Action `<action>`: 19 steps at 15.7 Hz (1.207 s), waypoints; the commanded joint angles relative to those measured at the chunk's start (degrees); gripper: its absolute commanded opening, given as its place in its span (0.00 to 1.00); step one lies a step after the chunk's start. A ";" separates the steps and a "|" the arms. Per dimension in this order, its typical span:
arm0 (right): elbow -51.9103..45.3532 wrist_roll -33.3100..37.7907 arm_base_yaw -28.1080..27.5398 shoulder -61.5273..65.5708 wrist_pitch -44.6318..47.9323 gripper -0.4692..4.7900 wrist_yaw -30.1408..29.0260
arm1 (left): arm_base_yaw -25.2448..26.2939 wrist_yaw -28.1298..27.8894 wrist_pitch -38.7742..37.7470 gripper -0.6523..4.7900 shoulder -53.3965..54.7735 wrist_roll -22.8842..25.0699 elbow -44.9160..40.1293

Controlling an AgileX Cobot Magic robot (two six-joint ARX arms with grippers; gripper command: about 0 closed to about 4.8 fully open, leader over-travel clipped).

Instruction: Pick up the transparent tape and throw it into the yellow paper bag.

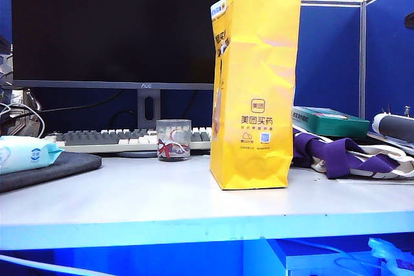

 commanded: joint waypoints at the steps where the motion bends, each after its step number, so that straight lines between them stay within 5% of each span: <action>1: 0.26 0.15 0.02 -0.04 0.72 0.09 -0.07 | 0.02 0.31 0.68 1.00 0.00 -0.11 0.20; 9: -1.68 -0.02 -0.07 -6.10 -0.85 0.09 -0.70 | 0.17 0.35 -2.47 1.00 -13.49 -0.13 -2.54; 15: -1.68 -0.02 -0.11 -6.10 -2.10 0.09 -0.70 | 10.71 1.57 -2.78 1.00 -13.51 -0.11 -6.91; 19: -1.68 -0.02 -0.11 -6.10 -2.10 0.09 -0.70 | 12.24 1.44 -2.78 1.00 -13.51 -0.15 -10.29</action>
